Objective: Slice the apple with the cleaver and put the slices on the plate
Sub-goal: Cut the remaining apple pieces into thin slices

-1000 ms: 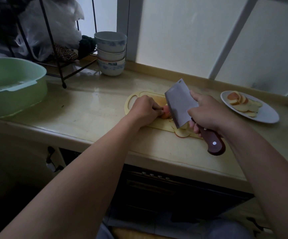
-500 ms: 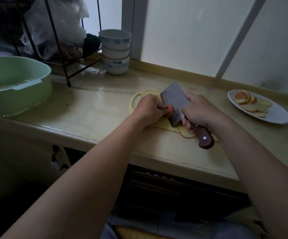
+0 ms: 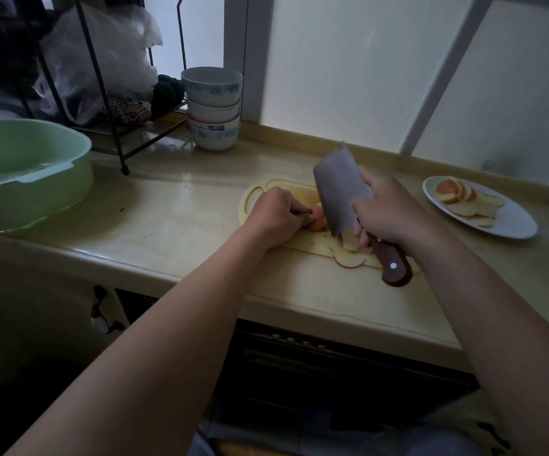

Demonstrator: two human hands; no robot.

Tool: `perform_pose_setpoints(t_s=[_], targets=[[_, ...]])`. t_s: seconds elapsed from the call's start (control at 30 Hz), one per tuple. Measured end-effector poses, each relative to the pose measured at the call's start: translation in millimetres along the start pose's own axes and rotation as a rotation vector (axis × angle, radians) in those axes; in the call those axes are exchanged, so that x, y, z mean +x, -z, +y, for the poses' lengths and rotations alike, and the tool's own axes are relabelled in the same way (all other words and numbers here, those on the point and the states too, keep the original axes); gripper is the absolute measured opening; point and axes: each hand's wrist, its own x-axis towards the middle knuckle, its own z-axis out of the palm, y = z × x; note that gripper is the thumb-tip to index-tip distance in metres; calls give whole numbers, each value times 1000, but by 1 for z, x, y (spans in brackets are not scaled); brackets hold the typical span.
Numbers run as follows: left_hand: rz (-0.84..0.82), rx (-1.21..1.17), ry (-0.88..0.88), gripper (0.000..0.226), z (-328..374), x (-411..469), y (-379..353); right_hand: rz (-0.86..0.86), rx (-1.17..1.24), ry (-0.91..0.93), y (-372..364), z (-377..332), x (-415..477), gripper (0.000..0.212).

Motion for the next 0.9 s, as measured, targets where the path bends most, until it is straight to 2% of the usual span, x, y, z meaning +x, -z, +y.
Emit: perform_pose_setpoints(t_s=[0.13,0.57,0.9], targets=[[-12,38,-13,21,2,-1,2,65,25,25,-2,0,6,80],[-27,40,-18,19,2,-2,3,27,65,-42,-4,-1,2,80],[-20,18,14,17,4,-3,3,-19,-34,-46,2,-1,-23,86]])
